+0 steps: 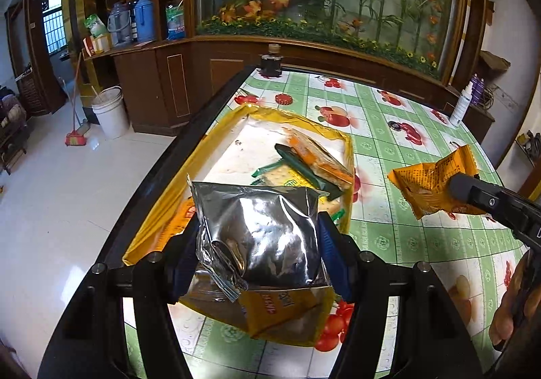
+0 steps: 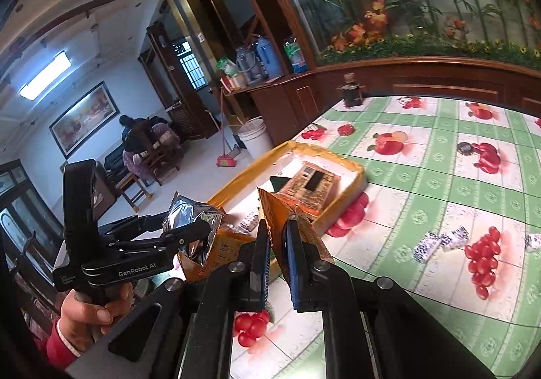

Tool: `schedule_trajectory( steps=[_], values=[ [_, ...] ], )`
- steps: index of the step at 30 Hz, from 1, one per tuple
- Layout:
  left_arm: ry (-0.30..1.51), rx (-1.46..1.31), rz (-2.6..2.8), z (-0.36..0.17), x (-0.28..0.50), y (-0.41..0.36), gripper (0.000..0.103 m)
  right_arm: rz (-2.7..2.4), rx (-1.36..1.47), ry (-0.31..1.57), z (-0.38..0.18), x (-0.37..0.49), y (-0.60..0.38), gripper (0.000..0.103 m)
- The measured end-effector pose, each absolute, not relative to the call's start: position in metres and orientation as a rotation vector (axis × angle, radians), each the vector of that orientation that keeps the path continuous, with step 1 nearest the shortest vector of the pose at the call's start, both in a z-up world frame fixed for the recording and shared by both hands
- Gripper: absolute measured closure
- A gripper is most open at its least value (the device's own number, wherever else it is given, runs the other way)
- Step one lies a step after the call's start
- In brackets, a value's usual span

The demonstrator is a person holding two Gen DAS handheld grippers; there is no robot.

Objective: Organize snacks
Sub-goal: 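Carry the foil bag with the left tool while the right tool carries the chip bag over the tray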

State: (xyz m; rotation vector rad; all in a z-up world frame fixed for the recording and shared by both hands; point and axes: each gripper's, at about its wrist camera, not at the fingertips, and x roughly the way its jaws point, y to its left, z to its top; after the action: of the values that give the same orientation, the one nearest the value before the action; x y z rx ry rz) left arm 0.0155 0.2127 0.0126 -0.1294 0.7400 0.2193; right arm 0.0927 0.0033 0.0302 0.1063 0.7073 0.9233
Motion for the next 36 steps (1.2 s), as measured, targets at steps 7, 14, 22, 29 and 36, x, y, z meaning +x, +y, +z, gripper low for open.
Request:
schedule_trajectory(
  steps=[7, 14, 22, 29, 36],
  values=[
    [0.738, -0.136, 0.244, 0.011, 0.013, 0.224, 0.039, 0.947, 0.099, 0.709, 0.032, 0.093, 0.021, 0.094],
    [0.732, -0.138, 0.273, 0.01, 0.012, 0.235, 0.039, 0.972, 0.09, 0.709, 0.031, 0.094, 0.037, 0.094],
    [0.734, -0.149, 0.296, 0.008, 0.012, 0.248, 0.039, 0.999, 0.079, 0.707, 0.03, 0.099, 0.056, 0.094],
    [0.735, -0.17, 0.307, 0.007, 0.012, 0.259, 0.039, 1.009, 0.078, 0.701, 0.031, 0.105, 0.069, 0.094],
    [0.738, -0.178, 0.311, 0.006, 0.013, 0.264, 0.039, 1.03, 0.085, 0.702, 0.03, 0.109, 0.09, 0.094]
  ],
)
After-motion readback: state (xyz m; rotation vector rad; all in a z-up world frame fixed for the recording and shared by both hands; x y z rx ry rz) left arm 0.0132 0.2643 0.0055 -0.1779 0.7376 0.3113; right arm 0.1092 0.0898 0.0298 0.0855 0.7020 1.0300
